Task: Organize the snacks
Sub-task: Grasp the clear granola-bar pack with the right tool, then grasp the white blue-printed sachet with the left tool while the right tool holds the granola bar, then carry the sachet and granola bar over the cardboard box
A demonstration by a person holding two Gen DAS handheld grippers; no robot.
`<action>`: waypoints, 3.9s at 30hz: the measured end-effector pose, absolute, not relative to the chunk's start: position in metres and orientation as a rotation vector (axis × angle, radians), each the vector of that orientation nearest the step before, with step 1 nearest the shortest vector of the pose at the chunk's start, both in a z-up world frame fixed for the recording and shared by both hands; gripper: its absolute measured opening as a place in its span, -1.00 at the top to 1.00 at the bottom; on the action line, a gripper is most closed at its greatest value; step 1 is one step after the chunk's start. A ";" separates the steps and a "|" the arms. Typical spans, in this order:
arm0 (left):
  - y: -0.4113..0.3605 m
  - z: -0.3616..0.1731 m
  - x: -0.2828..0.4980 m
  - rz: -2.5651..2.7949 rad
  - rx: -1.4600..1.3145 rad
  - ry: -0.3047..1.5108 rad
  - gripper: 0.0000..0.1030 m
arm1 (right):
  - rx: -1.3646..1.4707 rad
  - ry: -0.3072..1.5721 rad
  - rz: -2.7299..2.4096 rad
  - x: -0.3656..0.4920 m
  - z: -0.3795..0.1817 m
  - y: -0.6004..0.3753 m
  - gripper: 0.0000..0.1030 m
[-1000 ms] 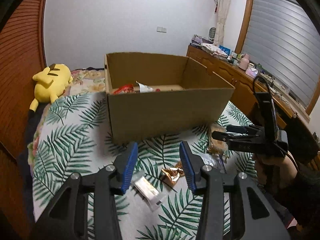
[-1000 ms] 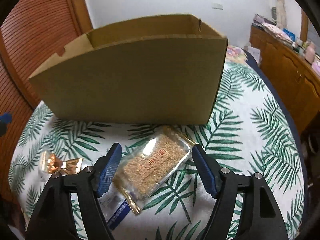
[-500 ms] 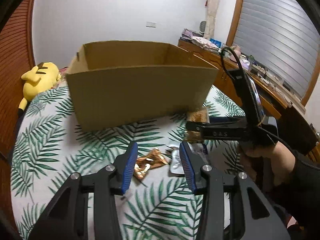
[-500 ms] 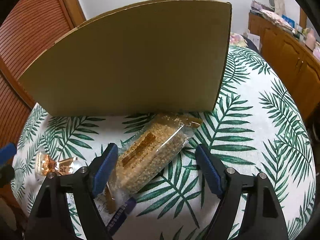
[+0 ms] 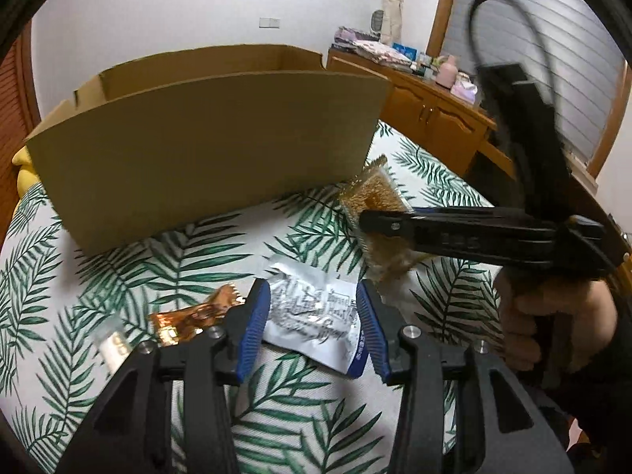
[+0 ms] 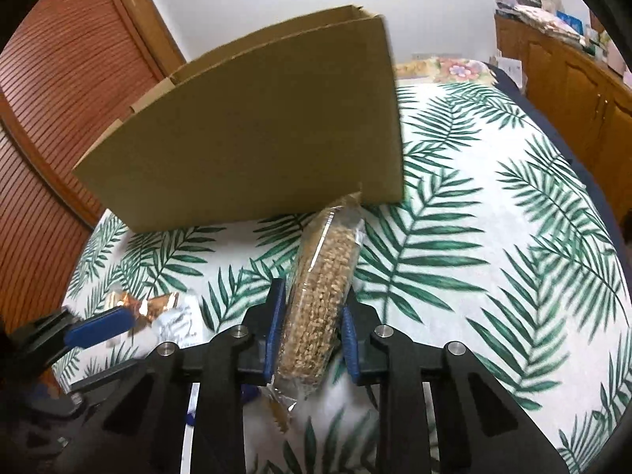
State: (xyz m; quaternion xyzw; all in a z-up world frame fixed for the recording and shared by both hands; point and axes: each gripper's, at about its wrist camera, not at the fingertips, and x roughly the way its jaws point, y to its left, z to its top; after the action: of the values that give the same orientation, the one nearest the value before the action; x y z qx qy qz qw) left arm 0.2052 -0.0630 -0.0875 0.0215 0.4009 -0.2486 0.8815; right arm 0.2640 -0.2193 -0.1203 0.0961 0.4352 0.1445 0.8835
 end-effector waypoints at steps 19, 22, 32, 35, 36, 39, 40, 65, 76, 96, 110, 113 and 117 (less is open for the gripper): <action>-0.099 -0.114 0.219 -0.419 0.208 0.881 -0.30 | 0.283 0.863 0.354 0.242 -0.134 -0.252 0.53; -0.100 -0.116 0.221 -0.405 0.208 0.879 -0.38 | 0.243 0.863 0.346 0.242 -0.134 -0.247 0.47; -0.102 -0.123 0.225 -0.320 0.151 0.900 -0.63 | 0.193 0.861 0.337 0.242 -0.136 -0.238 0.45; -0.103 -0.124 0.225 -0.311 0.144 0.897 -0.65 | 0.188 0.859 0.334 0.242 -0.137 -0.238 0.45; -0.103 -0.124 0.224 -0.310 0.144 0.898 -0.65 | 0.187 0.858 0.334 0.242 -0.137 -0.238 0.45; -0.103 -0.124 0.222 -0.309 0.148 0.906 -0.65 | 0.189 0.858 0.335 0.242 -0.137 -0.238 0.45; -0.103 -0.123 0.221 -0.310 0.146 0.910 -0.63 | 0.189 0.858 0.335 0.242 -0.137 -0.238 0.45; -0.087 -0.088 0.176 -0.398 0.091 0.838 -0.09 | 0.184 0.857 0.335 0.241 -0.137 -0.238 0.44; -0.073 -0.059 0.170 -0.400 0.054 0.759 -0.09 | 0.205 0.833 0.404 0.232 -0.130 -0.240 0.64; -0.049 -0.012 0.177 -0.371 0.022 0.640 -0.09 | 0.235 0.699 0.455 0.204 -0.055 -0.241 0.66; -0.037 0.015 0.207 -0.368 0.019 0.588 -0.09 | 0.202 0.637 0.496 0.211 -0.017 -0.231 0.65; -0.034 0.023 0.219 -0.371 0.020 0.568 -0.09 | 0.195 0.627 0.503 0.220 -0.010 -0.229 0.65; -0.030 0.034 0.238 -0.376 0.016 0.546 -0.10 | 0.171 0.610 0.510 0.237 0.001 -0.224 0.65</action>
State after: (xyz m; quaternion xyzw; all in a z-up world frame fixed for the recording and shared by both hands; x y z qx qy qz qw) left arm 0.2383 -0.0296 0.0345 0.0079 0.2679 -0.1848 0.9455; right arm 0.2367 -0.2236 0.0013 0.0831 0.2967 0.2481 0.9184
